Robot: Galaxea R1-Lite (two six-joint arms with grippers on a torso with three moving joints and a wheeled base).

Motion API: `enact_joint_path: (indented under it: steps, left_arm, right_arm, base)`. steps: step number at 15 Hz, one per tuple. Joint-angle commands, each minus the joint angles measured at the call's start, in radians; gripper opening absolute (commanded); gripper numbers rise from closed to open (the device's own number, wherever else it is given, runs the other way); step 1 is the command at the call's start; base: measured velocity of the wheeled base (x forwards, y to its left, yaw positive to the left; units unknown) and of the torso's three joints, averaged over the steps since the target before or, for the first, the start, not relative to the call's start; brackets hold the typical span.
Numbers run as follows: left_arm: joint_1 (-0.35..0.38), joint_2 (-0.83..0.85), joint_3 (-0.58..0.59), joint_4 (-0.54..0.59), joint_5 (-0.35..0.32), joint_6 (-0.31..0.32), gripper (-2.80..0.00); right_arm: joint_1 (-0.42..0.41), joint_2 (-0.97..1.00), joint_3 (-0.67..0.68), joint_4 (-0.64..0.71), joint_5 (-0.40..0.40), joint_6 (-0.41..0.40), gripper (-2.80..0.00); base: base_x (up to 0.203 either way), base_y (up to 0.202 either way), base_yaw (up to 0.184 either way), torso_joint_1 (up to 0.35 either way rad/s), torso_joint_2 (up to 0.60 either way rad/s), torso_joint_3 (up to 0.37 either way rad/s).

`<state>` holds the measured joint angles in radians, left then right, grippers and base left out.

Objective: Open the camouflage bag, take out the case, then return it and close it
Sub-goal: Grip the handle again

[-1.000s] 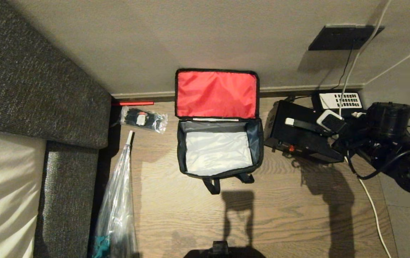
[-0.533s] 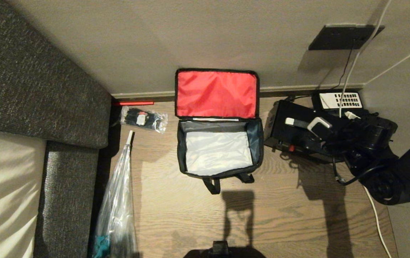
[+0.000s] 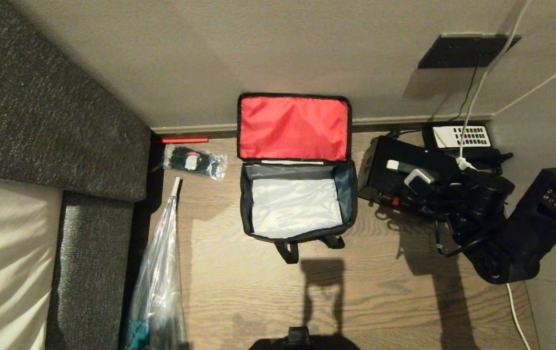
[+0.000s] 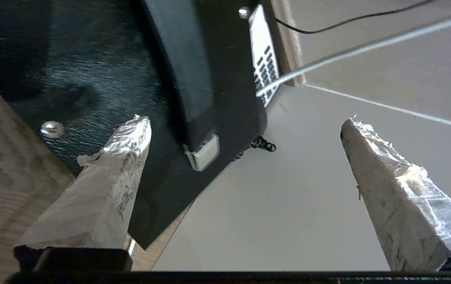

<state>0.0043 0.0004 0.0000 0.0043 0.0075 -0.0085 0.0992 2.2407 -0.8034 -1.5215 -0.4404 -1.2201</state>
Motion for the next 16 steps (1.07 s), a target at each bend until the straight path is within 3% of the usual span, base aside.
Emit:
enact_joint_path:
  steps: [1, 7, 9, 16]
  left_arm:
    - [0.000, 0.000, 0.003, 0.000, 0.000, -0.001, -2.80]
    - [0.000, 0.000, 0.003, 0.000, 0.000, -0.001, -2.80]
    - [0.000, 0.000, 0.003, 0.000, 0.000, -0.001, -2.80]
    - [0.000, -0.001, 0.003, 0.000, 0.000, -0.001, -2.80]
  right_arm:
    - [0.002, 0.043, -0.028, -0.009, -0.003, -0.010, 0.00]
    - [-0.001, 0.097, -0.210, -0.009, 0.009, -0.070, 0.00]
    - [0.000, 0.118, -0.229, -0.009, 0.008, -0.122, 0.00]
    - [-0.001, 0.145, -0.301, -0.009, 0.013, -0.142, 0.00]
  base:
    - [0.000, 0.000, 0.000, 0.000, 0.00, 0.000]
    - [0.000, 0.000, 0.000, 0.000, 0.00, 0.000]
    - [0.000, 0.000, 0.000, 0.000, 0.00, 0.000]
    - [0.000, 0.000, 0.000, 0.000, 0.00, 0.000]
